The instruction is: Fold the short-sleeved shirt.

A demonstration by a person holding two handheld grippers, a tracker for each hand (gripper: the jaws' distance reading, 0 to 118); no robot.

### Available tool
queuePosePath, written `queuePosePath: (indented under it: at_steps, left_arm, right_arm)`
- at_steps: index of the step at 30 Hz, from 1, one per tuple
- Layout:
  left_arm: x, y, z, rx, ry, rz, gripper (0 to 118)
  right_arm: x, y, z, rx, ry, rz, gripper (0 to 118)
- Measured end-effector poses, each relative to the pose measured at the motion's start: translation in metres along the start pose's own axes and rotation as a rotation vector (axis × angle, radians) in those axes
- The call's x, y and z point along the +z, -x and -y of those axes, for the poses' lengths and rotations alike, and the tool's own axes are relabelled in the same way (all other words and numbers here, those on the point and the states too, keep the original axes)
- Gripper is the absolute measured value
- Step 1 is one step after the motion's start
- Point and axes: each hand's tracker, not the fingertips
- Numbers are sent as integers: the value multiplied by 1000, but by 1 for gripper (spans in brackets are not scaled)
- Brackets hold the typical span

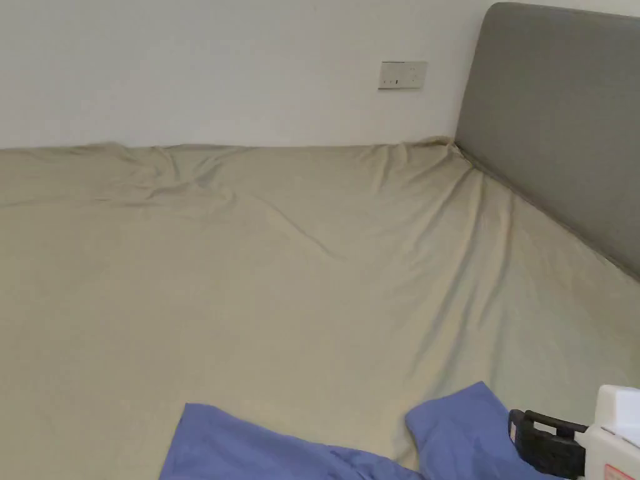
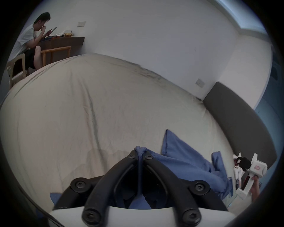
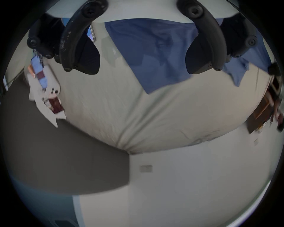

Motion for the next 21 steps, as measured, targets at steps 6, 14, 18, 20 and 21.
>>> queuePosePath:
  at_steps: [6,14,18,20,21]
  left_arm:
    - [-15,-7,3,-55,41,-19,4]
    - [-18,-2,7,-65,61,-35,4]
    - [-13,-3,13,-84,68,-44,4]
    - [-12,3,12,-78,71,-36,4]
    - [-10,3,11,-76,73,-35,4]
  right_arm:
    - [-37,-25,29,-99,221,-12,102]
    - [-46,-24,60,-71,263,108,88]
    - [-26,-8,51,-1,269,71,3]
    - [-26,-6,49,-23,327,21,3]
    - [-23,-1,47,-32,378,-5,3]
